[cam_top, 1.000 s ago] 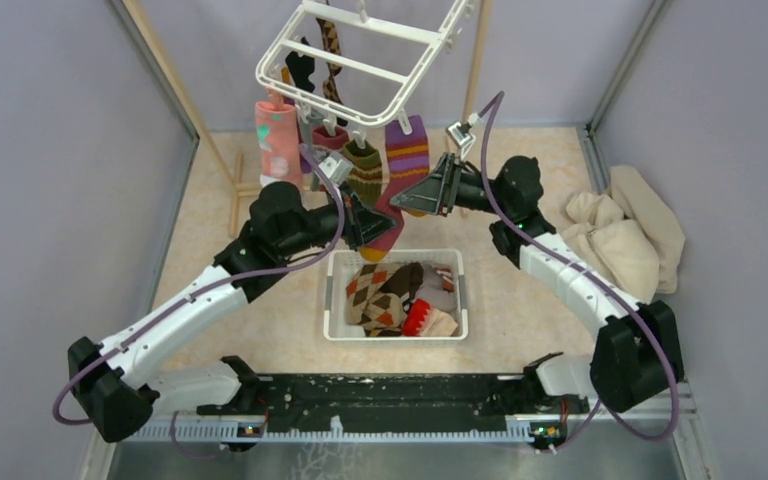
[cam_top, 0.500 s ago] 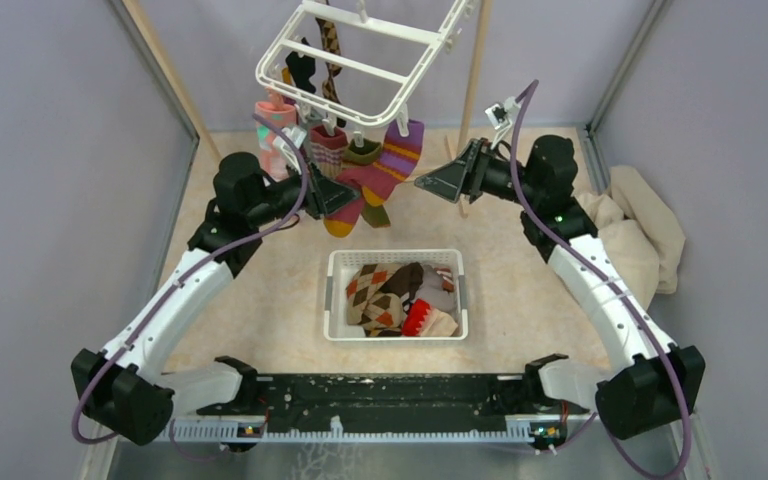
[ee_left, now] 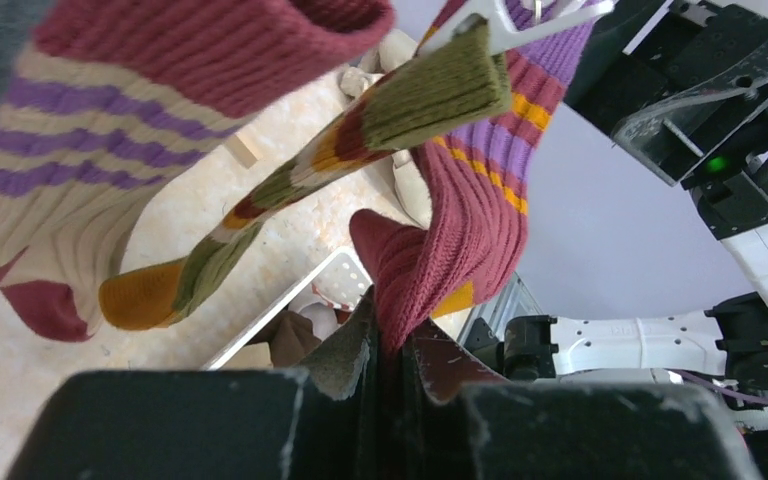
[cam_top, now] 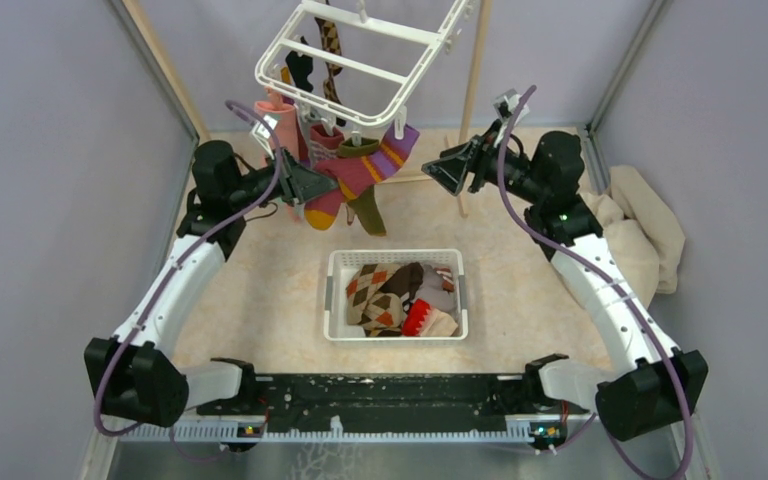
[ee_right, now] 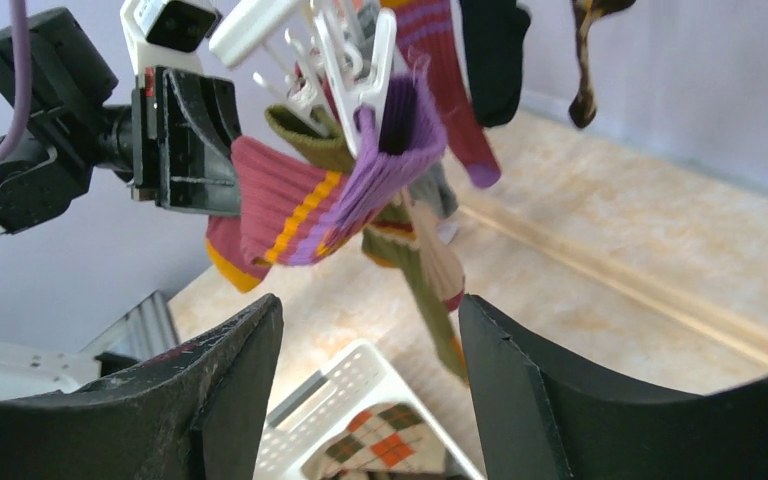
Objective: Remove the socks clipped to the hanger
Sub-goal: Remove the sock from the hanger.
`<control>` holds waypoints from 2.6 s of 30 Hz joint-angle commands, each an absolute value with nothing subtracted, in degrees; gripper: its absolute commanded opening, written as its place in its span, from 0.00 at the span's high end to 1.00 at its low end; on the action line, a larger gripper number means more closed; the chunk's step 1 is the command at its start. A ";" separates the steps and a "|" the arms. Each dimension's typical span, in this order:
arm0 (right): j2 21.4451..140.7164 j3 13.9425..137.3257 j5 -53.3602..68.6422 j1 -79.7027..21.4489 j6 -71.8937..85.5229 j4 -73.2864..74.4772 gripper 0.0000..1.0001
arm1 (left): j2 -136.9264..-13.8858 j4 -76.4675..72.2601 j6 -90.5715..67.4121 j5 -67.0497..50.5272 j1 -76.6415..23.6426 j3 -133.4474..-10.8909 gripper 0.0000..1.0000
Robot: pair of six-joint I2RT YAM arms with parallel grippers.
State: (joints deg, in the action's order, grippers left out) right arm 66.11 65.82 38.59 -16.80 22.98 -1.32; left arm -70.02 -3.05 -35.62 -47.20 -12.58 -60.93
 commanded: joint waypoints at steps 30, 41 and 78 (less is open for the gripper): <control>83.52 77.55 41.87 -19.23 26.35 -33.53 0.36 | -75.77 -9.03 -40.17 -55.42 -4.71 -62.66 0.86; 84.26 78.08 43.31 -19.49 27.52 -34.77 0.37 | -76.25 -9.71 -40.29 -55.97 -4.31 -62.67 0.87; 89.43 83.80 42.94 -21.10 29.13 -35.01 0.45 | -76.51 -9.26 -39.55 -56.45 -4.13 -62.48 0.88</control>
